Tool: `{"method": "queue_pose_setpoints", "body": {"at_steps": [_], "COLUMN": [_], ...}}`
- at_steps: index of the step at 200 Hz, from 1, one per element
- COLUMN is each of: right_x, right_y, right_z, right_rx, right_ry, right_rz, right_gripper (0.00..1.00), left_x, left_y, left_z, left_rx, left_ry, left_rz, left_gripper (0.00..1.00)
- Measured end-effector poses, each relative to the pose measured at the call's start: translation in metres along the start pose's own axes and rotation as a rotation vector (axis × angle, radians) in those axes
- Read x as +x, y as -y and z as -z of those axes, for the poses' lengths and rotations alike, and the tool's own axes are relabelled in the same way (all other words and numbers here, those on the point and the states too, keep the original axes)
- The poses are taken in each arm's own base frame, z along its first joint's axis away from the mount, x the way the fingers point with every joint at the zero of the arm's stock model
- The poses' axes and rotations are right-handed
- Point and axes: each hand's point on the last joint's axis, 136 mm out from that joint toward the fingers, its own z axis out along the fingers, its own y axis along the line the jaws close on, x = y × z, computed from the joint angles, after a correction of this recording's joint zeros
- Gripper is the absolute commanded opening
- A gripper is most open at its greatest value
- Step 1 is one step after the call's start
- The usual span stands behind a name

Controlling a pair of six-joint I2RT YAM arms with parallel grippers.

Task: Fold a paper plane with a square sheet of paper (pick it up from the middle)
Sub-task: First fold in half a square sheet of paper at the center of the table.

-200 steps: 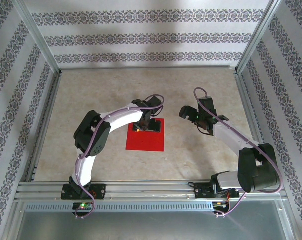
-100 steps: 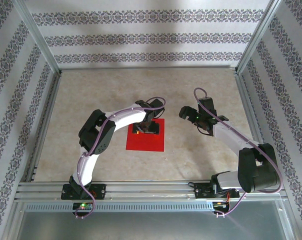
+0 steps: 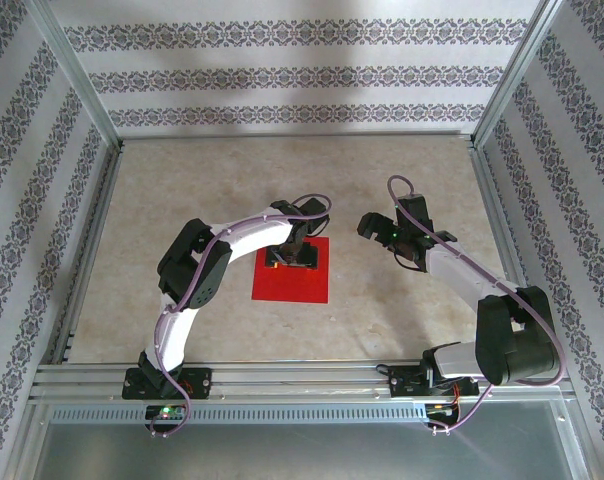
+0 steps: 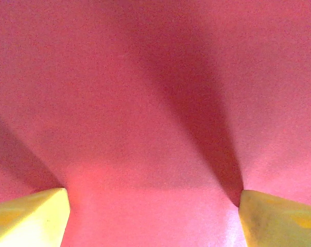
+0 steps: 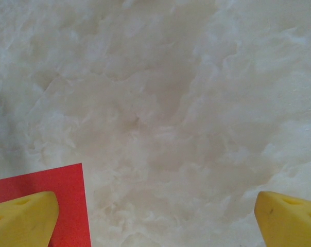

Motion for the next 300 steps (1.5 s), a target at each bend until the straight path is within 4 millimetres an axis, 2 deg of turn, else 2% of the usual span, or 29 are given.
{"method": "queue_pose_setpoints", "body": {"at_steps": [64,89,105,123,151,164,184,212,232,256,286,300], "right_x": [0.000,0.000,0.000,0.000,0.000,0.000,-0.001,-0.002,0.003,0.016,0.034,0.041], "right_y": [0.000,0.000,0.000,0.000,0.000,0.000,-0.001,-0.006,-0.009,-0.008,-0.015,-0.022], "right_z": [0.000,0.000,0.000,0.000,0.000,0.000,0.001,0.004,0.004,0.000,-0.003,-0.003], "right_rx": [0.000,0.000,0.000,0.000,-0.001,0.000,-0.004,-0.027,-0.056,-0.086,-0.131,-0.163], "right_ry": [0.000,-0.001,-0.001,0.000,0.000,0.000,0.004,0.013,0.003,-0.036,-0.090,-0.112], "right_rz": [0.000,-0.003,-0.003,-0.003,-0.004,-0.004,-0.004,-0.011,-0.026,-0.053,-0.074,-0.078], "right_gripper": [0.98,0.98,0.98,0.98,0.98,0.98,0.98,0.98,0.98,0.98,0.97,0.92], "left_x": [0.000,0.000,0.000,0.001,0.005,0.007,0.003,-0.017,-0.029,-0.031,-0.026,-0.024], "left_y": [-0.001,-0.001,-0.002,-0.003,-0.002,0.001,0.008,0.014,0.017,0.020,0.017,0.012], "left_z": [-0.001,0.000,0.000,0.001,0.005,0.013,0.041,0.091,0.106,0.096,0.065,0.051], "left_rx": [-0.004,-0.004,-0.005,-0.006,0.030,0.087,0.238,0.476,0.588,0.637,0.617,0.591], "left_ry": [0.002,0.003,0.006,0.010,0.012,0.014,0.046,0.126,0.161,0.154,0.121,0.114], "left_rz": [0.003,0.003,0.005,0.004,-0.008,-0.012,0.006,0.040,0.050,0.058,0.084,0.100], "left_gripper": [0.81,0.77,0.68,0.52,0.39,0.34,0.32,0.32,0.32,0.33,0.33,0.32]}}
